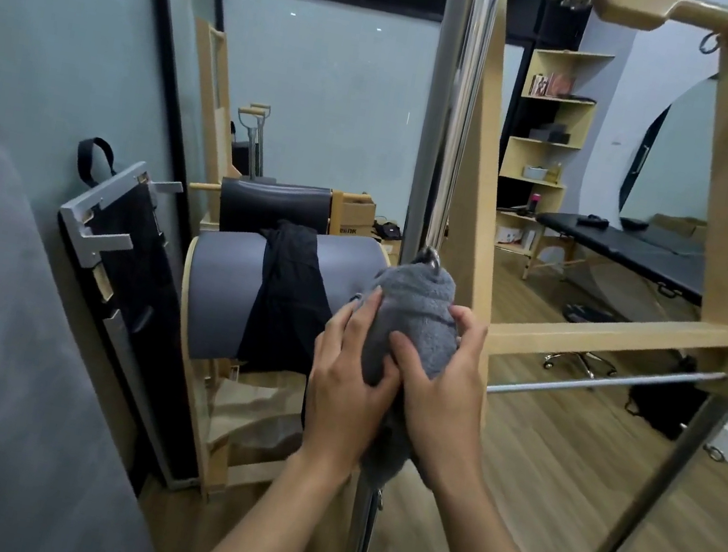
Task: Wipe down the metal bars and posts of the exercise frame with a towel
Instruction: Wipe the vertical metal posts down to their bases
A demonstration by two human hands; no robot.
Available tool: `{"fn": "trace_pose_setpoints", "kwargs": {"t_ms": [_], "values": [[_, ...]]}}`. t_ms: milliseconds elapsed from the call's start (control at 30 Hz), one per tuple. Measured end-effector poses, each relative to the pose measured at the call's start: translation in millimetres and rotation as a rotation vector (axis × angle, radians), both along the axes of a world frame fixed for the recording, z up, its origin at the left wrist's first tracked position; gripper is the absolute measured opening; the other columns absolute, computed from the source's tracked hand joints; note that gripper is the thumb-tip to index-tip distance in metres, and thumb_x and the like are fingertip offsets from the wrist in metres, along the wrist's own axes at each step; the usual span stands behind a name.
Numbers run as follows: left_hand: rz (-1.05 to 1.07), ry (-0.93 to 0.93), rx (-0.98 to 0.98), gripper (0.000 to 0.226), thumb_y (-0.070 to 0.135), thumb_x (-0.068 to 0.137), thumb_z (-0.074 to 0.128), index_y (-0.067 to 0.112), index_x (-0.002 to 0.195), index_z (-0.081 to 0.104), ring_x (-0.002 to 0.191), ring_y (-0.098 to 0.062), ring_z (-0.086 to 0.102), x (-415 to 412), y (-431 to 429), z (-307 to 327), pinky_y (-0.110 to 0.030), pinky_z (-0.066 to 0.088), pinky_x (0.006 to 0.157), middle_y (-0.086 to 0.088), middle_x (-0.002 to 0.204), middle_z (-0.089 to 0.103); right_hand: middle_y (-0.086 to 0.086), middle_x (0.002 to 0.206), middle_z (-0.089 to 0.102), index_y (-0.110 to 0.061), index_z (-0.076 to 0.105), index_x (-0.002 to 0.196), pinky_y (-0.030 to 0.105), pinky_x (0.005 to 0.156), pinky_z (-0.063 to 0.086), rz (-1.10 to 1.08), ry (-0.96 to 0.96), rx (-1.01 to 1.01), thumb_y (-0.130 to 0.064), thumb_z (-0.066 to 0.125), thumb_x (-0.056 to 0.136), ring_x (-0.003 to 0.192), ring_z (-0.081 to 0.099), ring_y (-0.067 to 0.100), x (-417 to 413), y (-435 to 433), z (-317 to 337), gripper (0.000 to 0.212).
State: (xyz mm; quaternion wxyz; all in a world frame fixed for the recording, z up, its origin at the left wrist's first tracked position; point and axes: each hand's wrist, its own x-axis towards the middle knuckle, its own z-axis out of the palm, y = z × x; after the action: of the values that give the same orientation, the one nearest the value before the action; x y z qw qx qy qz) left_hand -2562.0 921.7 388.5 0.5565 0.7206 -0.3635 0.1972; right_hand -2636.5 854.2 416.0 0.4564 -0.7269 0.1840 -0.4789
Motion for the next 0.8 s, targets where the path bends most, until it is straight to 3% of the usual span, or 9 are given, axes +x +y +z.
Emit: {"fn": "trace_pose_setpoints", "kwargs": {"t_ms": [133, 200, 300, 433, 500, 667, 800], "values": [[0.041, -0.016, 0.004, 0.060, 0.043, 0.090, 0.049, 0.032, 0.146, 0.032, 0.117, -0.016, 0.046, -26, 8, -6, -0.037, 0.047, 0.096, 0.000, 0.132, 0.045, -0.010, 0.118, 0.051, -0.031, 0.046, 0.127, 0.009, 0.087, 0.038, -0.056, -0.012, -0.170, -0.022, 0.069, 0.087, 0.107, 0.049, 0.001, -9, -4, 7, 0.047], [0.058, -0.054, 0.016, 0.059, 0.039, 0.089, 0.050, 0.031, 0.145, 0.033, 0.116, -0.019, 0.047, -22, 8, -4, -0.032, 0.045, 0.095, -0.001, 0.131, 0.046, -0.007, 0.119, 0.052, -0.026, 0.051, 0.126, 0.013, 0.094, 0.038, -0.043, -0.099, -0.195, -0.018, 0.069, 0.087, 0.112, 0.049, 0.003, -2, -13, 5, 0.044], [0.038, 0.059, 0.066, 0.065, 0.035, 0.085, 0.052, 0.039, 0.146, 0.030, 0.119, -0.016, 0.044, -8, 6, -5, -0.022, 0.038, 0.095, 0.003, 0.134, 0.043, -0.002, 0.120, 0.054, -0.025, 0.051, 0.127, 0.022, 0.094, 0.044, -0.023, -0.148, -0.109, -0.017, 0.069, 0.087, 0.112, 0.053, 0.006, 10, -11, -16, 0.045], [0.005, 0.140, 0.108, 0.063, 0.031, 0.084, 0.054, 0.043, 0.143, 0.034, 0.118, -0.013, 0.045, -24, 17, -22, -0.035, 0.045, 0.100, 0.007, 0.127, 0.043, -0.003, 0.119, 0.057, -0.029, 0.052, 0.125, 0.024, 0.091, 0.048, -0.013, -0.119, 0.050, -0.017, 0.067, 0.090, 0.108, 0.055, -0.001, 2, 5, -43, 0.040], [0.004, 0.169, 0.113, 0.059, 0.032, 0.085, 0.056, 0.042, 0.140, 0.038, 0.114, -0.013, 0.048, -32, 22, -22, -0.038, 0.047, 0.098, 0.007, 0.120, 0.046, -0.004, 0.118, 0.059, -0.028, 0.052, 0.126, 0.028, 0.092, 0.049, 0.031, -0.051, 0.054, -0.020, 0.066, 0.090, 0.109, 0.057, 0.005, -9, 4, -41, 0.040], [0.005, 0.143, 0.028, 0.055, 0.040, 0.082, 0.054, 0.035, 0.136, 0.043, 0.109, -0.015, 0.053, -41, 13, 4, -0.037, 0.049, 0.092, 0.005, 0.117, 0.049, -0.006, 0.115, 0.051, -0.025, 0.052, 0.118, 0.009, 0.090, 0.038, -0.061, -0.031, -0.190, -0.027, 0.069, 0.087, 0.106, 0.049, 0.002, -21, -12, 0, 0.035], [0.000, 0.224, 0.053, 0.057, 0.036, 0.083, 0.052, 0.032, 0.139, 0.044, 0.113, -0.014, 0.047, -36, 14, -18, -0.041, 0.046, 0.096, 0.005, 0.119, 0.047, -0.002, 0.111, 0.057, -0.015, 0.054, 0.112, 0.024, 0.085, 0.045, -0.070, 0.074, -0.244, -0.024, 0.069, 0.086, 0.100, 0.053, 0.008, -12, -8, -16, 0.031]]}}
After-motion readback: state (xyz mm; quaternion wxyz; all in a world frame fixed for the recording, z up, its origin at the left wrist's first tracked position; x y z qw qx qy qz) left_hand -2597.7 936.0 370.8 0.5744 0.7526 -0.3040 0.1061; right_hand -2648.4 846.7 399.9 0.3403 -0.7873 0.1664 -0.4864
